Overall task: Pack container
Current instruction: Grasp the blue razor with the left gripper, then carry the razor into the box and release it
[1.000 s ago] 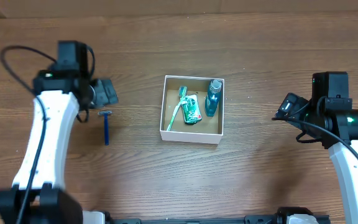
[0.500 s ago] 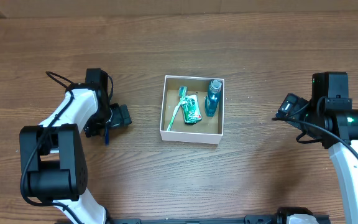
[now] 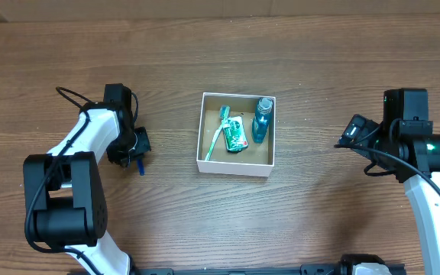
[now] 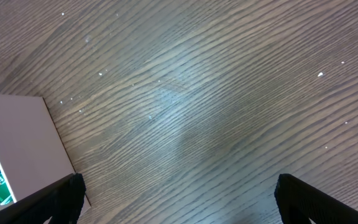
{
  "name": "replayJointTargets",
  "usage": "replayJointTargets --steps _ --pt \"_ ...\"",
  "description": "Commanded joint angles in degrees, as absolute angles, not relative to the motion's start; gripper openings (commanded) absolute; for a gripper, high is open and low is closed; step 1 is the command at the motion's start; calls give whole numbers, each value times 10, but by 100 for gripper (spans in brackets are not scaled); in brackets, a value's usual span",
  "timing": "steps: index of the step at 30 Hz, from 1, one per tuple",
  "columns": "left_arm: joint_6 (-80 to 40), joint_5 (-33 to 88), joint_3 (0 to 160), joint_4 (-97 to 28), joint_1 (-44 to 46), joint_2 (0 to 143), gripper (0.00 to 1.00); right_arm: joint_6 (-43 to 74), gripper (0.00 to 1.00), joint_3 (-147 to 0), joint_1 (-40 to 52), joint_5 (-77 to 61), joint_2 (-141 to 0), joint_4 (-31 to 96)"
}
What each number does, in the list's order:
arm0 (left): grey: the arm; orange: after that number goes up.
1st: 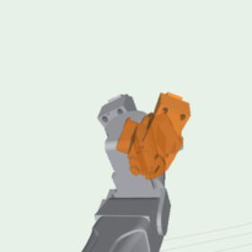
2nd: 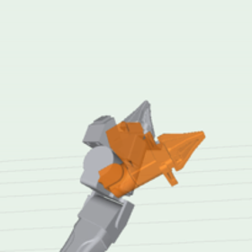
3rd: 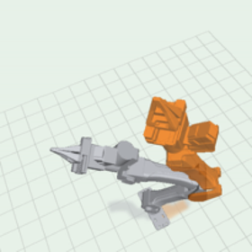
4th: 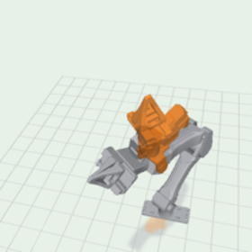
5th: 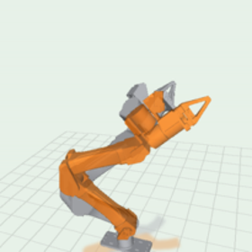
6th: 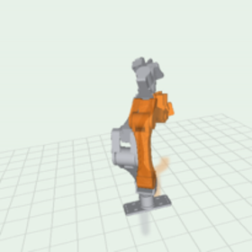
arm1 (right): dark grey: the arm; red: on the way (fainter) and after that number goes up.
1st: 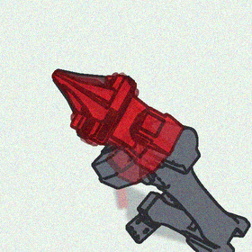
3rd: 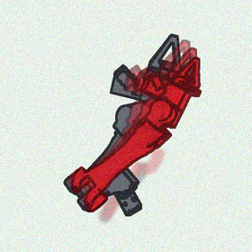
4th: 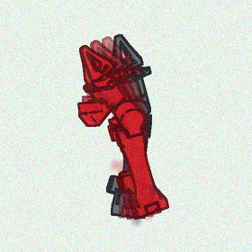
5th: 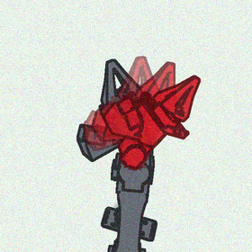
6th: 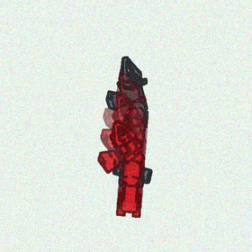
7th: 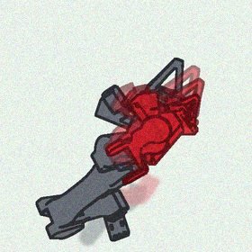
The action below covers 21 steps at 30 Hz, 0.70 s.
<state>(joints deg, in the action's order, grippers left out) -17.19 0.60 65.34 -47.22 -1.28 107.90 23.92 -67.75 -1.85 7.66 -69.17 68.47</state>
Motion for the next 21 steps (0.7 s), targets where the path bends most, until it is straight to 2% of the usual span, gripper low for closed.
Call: replayJointTargets --steps 1,5,11,16,21 --pt "-169 15 650 -477 -14 1092 4 235 100 -678 -20 74 -688 682" --pt "-169 15 659 -482 -14 1091 4 235 100 -678 -20 74 -688 682" --pt "-168 15 778 -577 25 1062 4 235 100 -678 -20 74 -688 682" --pt "-163 15 891 -632 131 989 4 235 100 -678 -20 74 -688 682" --pt "-163 15 908 -587 277 974 4 236 100 -678 -20 74 -688 681"
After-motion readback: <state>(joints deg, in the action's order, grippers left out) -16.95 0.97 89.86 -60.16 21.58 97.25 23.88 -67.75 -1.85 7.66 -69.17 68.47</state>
